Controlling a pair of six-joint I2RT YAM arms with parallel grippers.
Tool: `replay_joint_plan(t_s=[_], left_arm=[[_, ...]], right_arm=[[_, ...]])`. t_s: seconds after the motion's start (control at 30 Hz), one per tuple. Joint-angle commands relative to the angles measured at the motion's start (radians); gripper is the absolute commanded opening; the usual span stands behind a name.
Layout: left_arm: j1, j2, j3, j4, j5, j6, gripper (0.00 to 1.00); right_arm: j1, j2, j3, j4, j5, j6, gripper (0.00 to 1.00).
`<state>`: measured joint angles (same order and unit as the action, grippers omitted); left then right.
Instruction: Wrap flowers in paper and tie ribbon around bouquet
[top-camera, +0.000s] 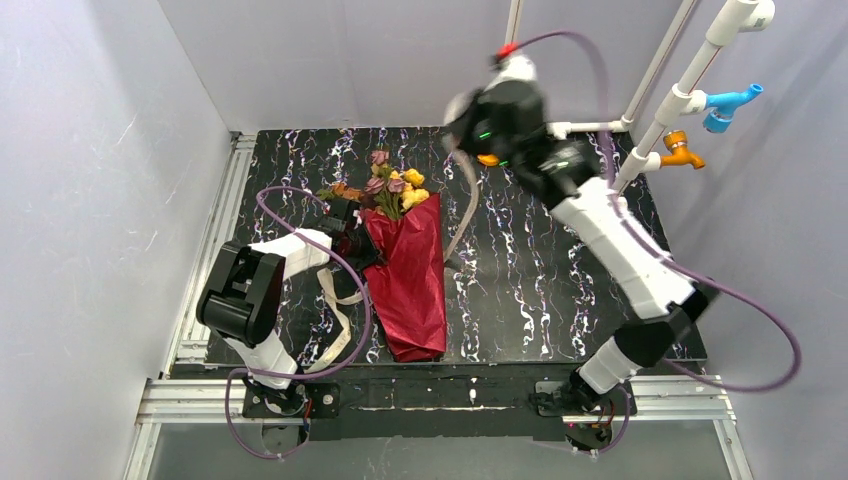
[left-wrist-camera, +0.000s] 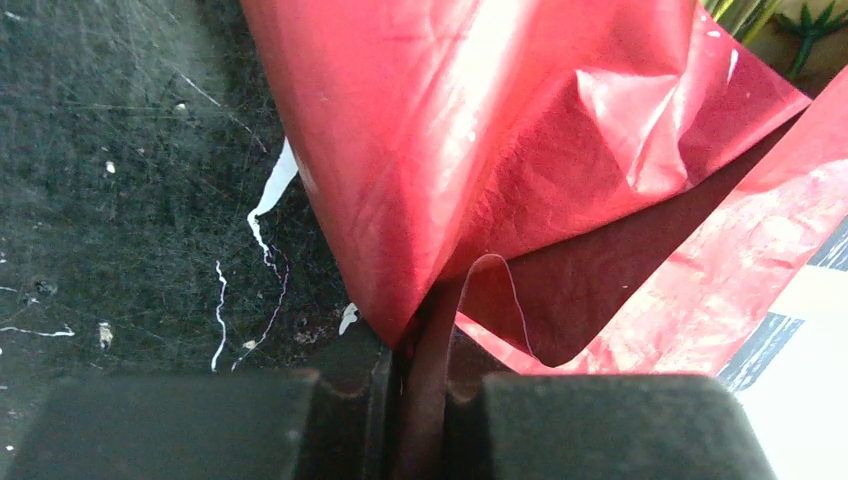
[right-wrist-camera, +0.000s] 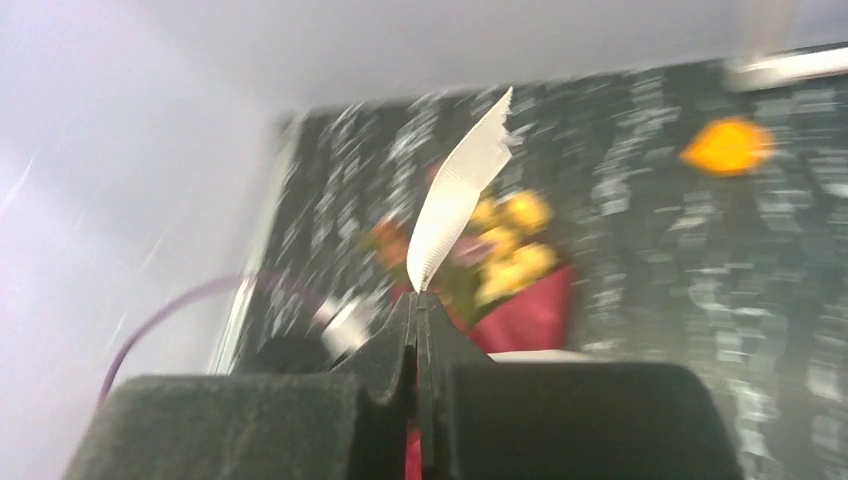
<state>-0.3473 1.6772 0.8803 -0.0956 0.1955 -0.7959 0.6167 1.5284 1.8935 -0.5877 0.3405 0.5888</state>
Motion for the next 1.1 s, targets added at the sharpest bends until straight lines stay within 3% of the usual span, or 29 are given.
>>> replay_joint_plan(t_s=[0.0, 0.17, 0.6, 0.8, 1.07], left_arm=[[-0.006, 0.008, 0.009, -0.118, -0.007, 0.078, 0.14], [-0.006, -0.047, -0.008, -0.138, -0.004, 0.108, 0.46], [0.047, -0.359, -0.062, -0.259, -0.092, 0.203, 0.83], [0.153, -0.495, -0.072, -0.362, -0.119, 0.22, 0.92], [0.39, -0.729, -0.134, -0.571, -0.3, 0.139, 0.93]], right_arm=[[0.239, 0.126, -0.013, 0.14, -0.07, -0.051, 0.01], [0.306, 0.203, -0.07, 0.202, -0.126, 0.016, 0.01], [0.387, 0.311, -0.103, 0.247, -0.241, 0.101, 0.01], [0.427, 0.415, -0.052, 0.266, -0.285, 0.131, 0.01], [0.481, 0.621, 0.058, 0.305, -0.326, 0.156, 0.01]])
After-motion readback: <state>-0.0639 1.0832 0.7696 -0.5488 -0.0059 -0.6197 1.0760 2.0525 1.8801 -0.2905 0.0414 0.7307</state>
